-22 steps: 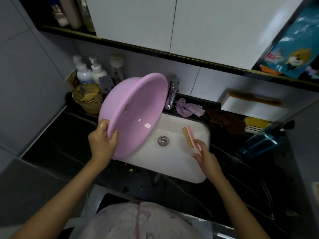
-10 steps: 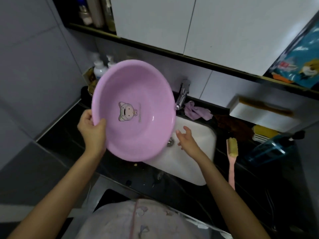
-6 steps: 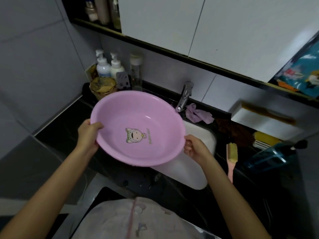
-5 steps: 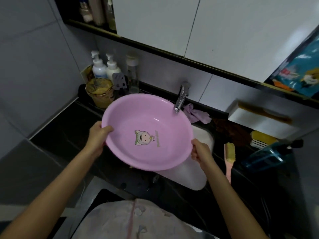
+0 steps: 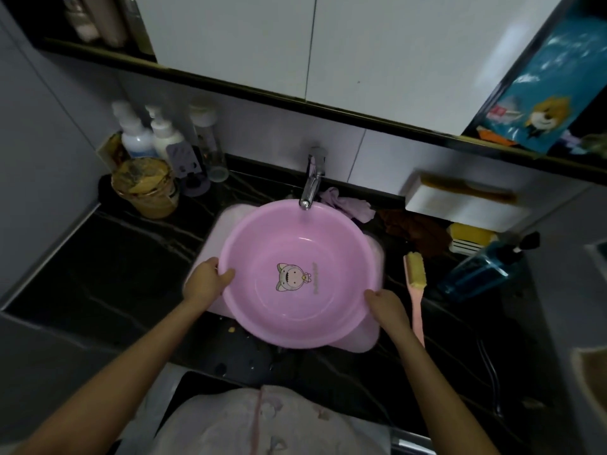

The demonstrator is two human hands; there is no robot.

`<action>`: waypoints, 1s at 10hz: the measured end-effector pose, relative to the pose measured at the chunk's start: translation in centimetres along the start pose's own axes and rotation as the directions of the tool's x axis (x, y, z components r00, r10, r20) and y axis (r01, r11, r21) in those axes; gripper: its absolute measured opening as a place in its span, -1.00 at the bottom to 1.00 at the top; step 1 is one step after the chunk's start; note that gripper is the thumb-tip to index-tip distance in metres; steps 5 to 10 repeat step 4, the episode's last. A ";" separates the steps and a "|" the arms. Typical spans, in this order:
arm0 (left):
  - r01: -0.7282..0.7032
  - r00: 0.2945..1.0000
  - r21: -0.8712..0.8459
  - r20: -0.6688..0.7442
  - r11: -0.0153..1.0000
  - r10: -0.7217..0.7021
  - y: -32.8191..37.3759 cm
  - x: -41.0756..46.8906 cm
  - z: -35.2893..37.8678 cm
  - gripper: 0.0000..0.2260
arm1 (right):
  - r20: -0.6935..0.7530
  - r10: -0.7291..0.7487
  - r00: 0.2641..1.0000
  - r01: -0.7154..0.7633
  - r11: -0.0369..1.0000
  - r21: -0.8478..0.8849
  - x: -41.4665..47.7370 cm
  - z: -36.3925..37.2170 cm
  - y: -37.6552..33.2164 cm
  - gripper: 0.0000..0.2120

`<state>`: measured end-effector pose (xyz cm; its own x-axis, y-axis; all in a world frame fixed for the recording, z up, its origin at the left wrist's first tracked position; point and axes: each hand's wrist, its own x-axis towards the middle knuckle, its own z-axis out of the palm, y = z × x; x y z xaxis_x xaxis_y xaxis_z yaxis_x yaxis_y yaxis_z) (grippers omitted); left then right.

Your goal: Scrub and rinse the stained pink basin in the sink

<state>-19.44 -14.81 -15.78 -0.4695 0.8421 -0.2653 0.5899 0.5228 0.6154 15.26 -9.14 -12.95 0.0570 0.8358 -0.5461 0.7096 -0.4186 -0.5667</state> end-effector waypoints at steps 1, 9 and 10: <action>0.009 1.000 0.093 0.001 0.996 -0.009 -0.5 0.2 0.5 -0.75 | 0.020 0.032 0.999 -0.031 0.998 -0.049 0.5 0.1 -0.3 -0.67; -0.113 0.962 0.563 0.267 0.818 -0.052 3.3 1.6 -3.7 -0.46 | 0.137 0.011 0.990 0.055 0.883 -0.467 0.6 -3.5 -4.5 -0.52; -0.113 0.962 0.563 0.267 0.818 -0.052 3.3 1.6 -3.7 -0.46 | 0.137 0.011 0.990 0.055 0.883 -0.467 0.6 -3.5 -4.5 -0.52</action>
